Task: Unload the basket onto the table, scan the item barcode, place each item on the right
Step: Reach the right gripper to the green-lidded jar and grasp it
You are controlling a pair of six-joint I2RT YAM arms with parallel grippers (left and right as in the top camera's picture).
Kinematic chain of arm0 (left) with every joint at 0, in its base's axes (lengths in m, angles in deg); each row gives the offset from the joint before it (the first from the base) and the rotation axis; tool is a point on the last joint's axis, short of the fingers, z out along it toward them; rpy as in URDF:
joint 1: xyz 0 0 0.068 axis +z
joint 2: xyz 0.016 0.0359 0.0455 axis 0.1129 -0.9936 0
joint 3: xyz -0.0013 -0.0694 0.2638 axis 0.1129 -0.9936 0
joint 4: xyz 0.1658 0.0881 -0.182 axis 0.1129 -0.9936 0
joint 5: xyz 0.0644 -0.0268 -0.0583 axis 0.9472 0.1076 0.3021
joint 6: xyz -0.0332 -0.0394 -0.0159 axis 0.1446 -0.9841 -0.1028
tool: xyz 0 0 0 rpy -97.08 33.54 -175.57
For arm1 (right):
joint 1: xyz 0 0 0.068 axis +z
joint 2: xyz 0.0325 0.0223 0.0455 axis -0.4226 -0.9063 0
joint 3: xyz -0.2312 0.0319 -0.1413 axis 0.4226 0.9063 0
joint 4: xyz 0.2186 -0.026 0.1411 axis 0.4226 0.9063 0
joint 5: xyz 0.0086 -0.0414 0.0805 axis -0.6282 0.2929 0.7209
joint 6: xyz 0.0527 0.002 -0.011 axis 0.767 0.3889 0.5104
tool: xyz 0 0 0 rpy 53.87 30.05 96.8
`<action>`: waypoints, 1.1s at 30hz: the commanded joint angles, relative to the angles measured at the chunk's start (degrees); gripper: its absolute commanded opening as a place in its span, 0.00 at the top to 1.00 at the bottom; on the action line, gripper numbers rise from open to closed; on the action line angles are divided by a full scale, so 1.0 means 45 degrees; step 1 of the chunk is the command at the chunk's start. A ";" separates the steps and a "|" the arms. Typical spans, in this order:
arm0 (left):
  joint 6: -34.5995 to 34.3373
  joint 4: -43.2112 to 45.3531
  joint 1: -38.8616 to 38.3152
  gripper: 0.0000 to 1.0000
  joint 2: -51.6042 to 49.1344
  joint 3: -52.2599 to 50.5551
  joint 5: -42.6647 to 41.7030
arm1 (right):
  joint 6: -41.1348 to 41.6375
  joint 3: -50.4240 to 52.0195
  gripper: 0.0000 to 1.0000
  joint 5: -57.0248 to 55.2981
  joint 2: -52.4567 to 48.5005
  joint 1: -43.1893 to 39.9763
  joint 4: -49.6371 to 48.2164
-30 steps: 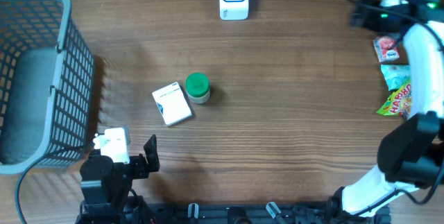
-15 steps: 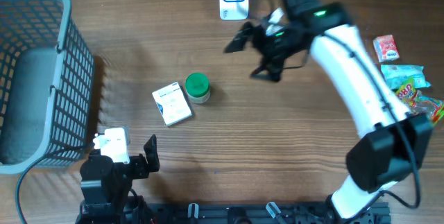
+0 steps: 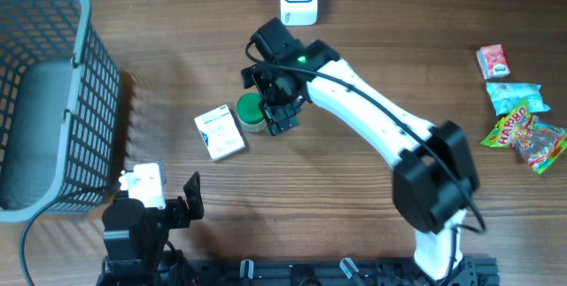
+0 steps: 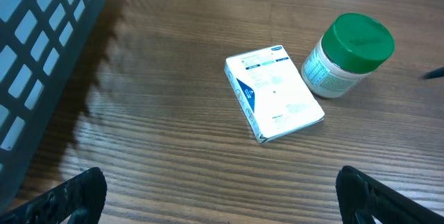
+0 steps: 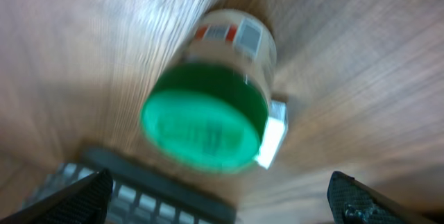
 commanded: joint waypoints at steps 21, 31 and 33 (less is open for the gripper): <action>0.0058 0.0029 0.0058 0.00 0.0073 -0.0073 -0.0146 | -0.5406 -0.0204 0.55 0.0194 -0.2195 -0.0199 0.0180; 0.0058 0.0029 0.0058 0.00 0.0073 -0.0068 -0.0146 | -1.2711 -0.1826 0.54 -0.0680 -0.1360 -0.1744 0.5751; 0.0058 0.0029 0.0058 0.00 0.0073 -0.0068 -0.0146 | -1.4290 -0.1957 0.53 -0.0801 -0.1360 -0.1948 0.6324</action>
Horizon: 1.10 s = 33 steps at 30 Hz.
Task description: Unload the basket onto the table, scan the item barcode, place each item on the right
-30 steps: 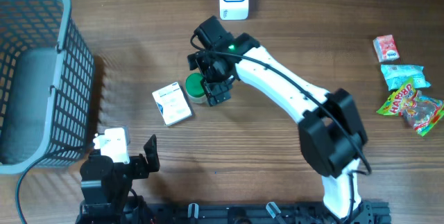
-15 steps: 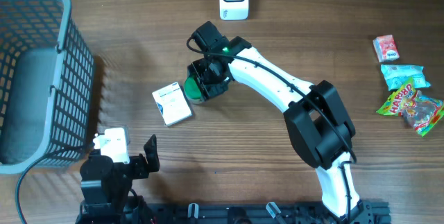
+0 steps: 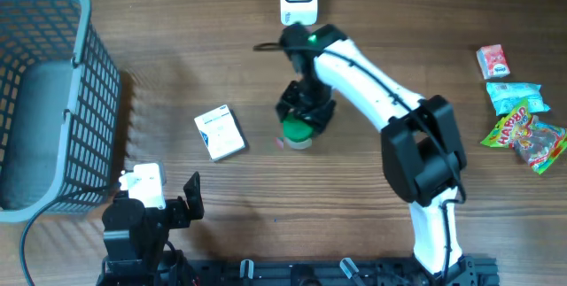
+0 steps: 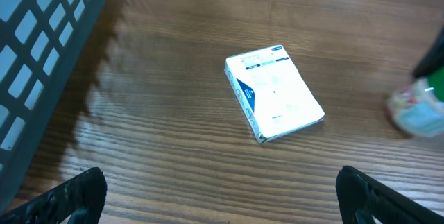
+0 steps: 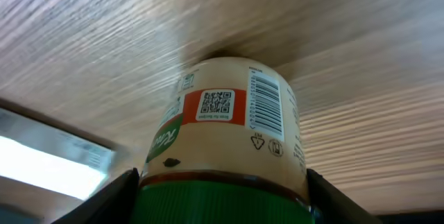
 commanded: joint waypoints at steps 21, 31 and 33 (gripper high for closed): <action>0.0058 0.0029 0.0058 0.00 0.0073 -0.0073 -0.0141 | -0.9559 -0.1277 0.00 -0.2069 0.0389 -0.0505 0.1617; 0.0058 0.0029 0.0058 0.00 0.0073 -0.0068 -0.0141 | -0.2477 -0.5085 0.00 -0.0962 0.0646 -0.0520 0.3672; 0.0058 0.0029 0.0058 0.00 0.0073 -0.0068 -0.0141 | -0.0063 -0.4974 0.00 -0.1112 0.0631 -0.0515 0.3672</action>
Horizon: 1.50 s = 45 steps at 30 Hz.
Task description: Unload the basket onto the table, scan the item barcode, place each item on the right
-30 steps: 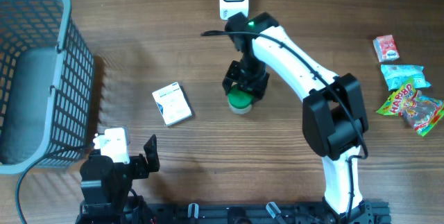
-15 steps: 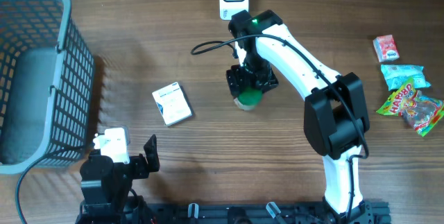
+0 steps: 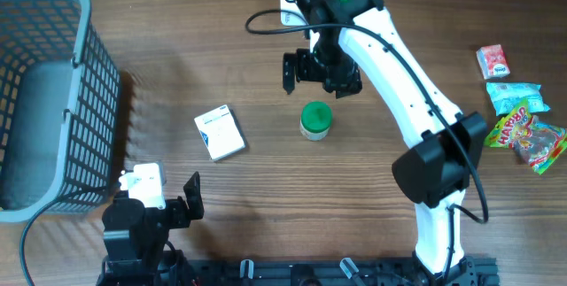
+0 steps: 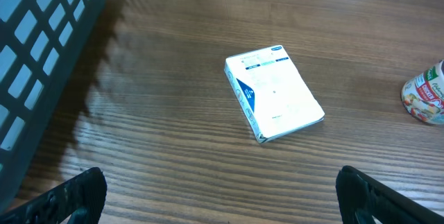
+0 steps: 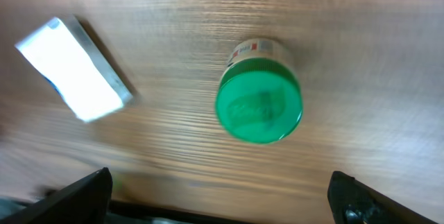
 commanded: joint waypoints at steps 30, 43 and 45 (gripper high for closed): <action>0.0058 0.0029 0.0058 0.00 0.0073 -0.0073 -0.0146 | 1.5528 0.5474 0.00 -0.1370 0.0160 0.0913 -0.4449; 0.0058 0.0029 0.0058 0.00 0.0073 -0.0073 -0.0146 | 1.3240 0.6742 0.02 -0.1860 0.0160 0.0831 -0.5979; 0.0058 0.0029 0.0058 0.00 0.0073 -0.0073 -0.0146 | 1.2235 0.6742 0.18 -0.1860 0.0160 0.0831 -0.6096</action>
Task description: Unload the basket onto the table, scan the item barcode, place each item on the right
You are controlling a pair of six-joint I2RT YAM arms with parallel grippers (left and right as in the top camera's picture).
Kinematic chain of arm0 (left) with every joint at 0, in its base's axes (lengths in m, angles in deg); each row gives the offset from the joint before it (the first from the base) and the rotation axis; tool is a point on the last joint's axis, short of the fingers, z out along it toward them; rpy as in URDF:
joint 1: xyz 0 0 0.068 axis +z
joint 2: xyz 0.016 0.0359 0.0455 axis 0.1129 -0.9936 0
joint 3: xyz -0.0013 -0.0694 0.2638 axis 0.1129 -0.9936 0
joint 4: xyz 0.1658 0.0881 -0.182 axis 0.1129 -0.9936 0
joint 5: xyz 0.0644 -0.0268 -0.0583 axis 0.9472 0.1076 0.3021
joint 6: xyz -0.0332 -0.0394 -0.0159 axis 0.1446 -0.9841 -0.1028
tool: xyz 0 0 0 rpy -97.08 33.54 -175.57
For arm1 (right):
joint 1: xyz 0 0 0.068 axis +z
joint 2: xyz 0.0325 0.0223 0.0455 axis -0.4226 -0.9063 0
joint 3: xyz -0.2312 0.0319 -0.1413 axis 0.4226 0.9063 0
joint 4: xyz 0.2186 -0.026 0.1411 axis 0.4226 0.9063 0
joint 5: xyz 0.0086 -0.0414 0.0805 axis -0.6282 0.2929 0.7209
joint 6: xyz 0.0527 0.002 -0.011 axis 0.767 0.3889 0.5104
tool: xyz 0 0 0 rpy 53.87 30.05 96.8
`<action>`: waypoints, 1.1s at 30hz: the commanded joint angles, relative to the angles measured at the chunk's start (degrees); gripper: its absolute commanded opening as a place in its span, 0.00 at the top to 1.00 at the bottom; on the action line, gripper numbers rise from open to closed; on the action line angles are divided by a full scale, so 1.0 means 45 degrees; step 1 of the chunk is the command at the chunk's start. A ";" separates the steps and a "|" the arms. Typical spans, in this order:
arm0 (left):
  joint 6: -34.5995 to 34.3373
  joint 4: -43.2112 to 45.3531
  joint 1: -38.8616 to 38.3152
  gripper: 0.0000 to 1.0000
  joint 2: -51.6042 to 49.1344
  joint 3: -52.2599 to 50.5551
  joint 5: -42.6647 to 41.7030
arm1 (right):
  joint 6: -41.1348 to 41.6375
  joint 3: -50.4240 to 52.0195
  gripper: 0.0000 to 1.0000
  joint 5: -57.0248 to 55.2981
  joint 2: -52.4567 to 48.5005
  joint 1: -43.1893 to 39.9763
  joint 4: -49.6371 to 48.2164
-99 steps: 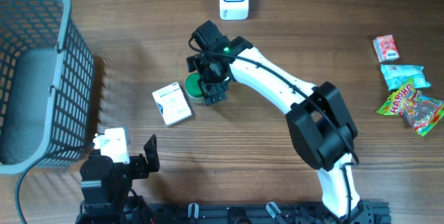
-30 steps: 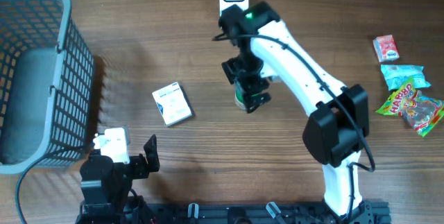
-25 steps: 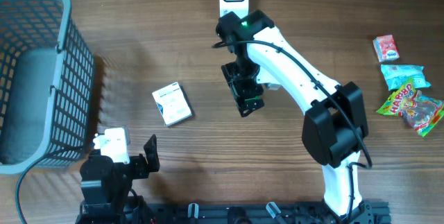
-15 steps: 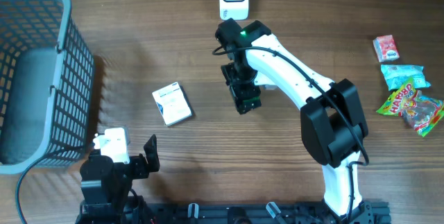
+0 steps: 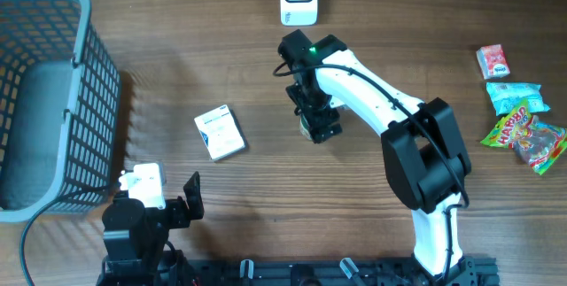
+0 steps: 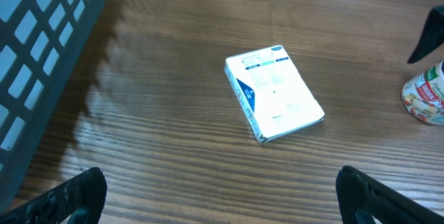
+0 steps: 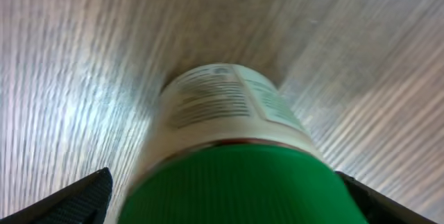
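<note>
The jar with the green lid [image 7: 243, 182] and pale label stands upright on the wooden table. My right gripper [image 7: 225, 196] is down over it, open, one fingertip on each side of the lid. In the overhead view this gripper [image 5: 316, 119] covers the jar. The left wrist view catches the jar [image 6: 427, 99] at its right edge. A white scanner stands at the table's far edge. My left gripper [image 6: 222, 196] is open over bare wood at the front left, holding nothing.
A white and blue box [image 5: 219, 133] lies left of the jar, also seen as the box [image 6: 274, 93]. A grey wire basket [image 5: 81, 20] fills the left side. Several snack packets [image 5: 523, 127] lie at the right edge.
My right gripper was open, high up near the scanner and apart from the standing jar. Now it is down with its open fingers either side of the green lid. The left arm is unchanged.
My right gripper was first open above the jar, which stood beside the white box. Then it was shut on the jar, farther right. After that the jar stood free there with the gripper open above. Now the open jaws are round its lid.
</note>
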 commanded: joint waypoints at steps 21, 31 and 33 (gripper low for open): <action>0.0058 0.0029 0.0058 0.00 0.0073 -0.0068 -0.0146 | -2.1794 -0.2613 0.27 -0.2900 0.0092 -0.0243 0.2200; 0.0058 0.0029 0.0058 0.00 0.0073 -0.0068 -0.0146 | -2.3848 -0.2424 0.23 -0.2885 0.0087 -0.0243 -0.0636; 0.0058 0.0029 0.0058 0.00 0.0073 -0.0068 -0.0146 | -2.4324 -0.2424 0.18 -0.2885 0.0087 -0.0243 -0.1083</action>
